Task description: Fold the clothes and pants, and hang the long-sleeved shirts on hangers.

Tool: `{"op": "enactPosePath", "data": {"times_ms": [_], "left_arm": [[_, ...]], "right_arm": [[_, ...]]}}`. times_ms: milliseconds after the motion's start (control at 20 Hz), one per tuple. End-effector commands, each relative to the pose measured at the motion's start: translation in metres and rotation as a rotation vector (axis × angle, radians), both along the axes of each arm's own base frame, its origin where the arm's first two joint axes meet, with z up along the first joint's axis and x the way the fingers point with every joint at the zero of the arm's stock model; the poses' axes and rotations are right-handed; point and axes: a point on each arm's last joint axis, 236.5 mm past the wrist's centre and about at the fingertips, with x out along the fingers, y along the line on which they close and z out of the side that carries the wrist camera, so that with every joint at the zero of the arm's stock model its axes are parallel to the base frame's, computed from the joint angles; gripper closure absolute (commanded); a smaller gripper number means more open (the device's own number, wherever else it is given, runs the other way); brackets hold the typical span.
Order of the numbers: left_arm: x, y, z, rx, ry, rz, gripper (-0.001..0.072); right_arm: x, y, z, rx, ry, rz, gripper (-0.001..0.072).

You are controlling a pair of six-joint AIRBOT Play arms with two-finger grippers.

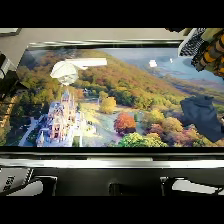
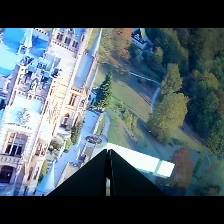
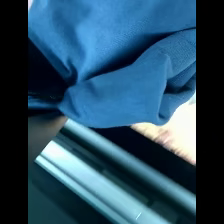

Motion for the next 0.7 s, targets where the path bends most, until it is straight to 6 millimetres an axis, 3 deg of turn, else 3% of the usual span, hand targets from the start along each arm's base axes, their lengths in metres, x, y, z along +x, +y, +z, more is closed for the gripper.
{"op": "enactPosePath", "data": {"times_ms": [0, 450, 650], "left_arm": [[0.0, 0.0, 0.0, 0.004, -0.002, -0.006, 0.0689], [0.0, 0.0, 0.0, 0.004, -0.002, -0.007, 0.0689], [0.0, 0.0, 0.0, 0.004, -0.002, -0.007, 0.0689]], "right_arm": [[-0.03, 0.01, -0.011, -0.013, 0.067, -0.035, 0.0678], [-0.092, 0.03, -0.029, -0.03, 0.233, -0.068, 0.0677], [-0.108, 0.036, -0.037, -0.034, 0.28, -0.074, 0.0674]]}}
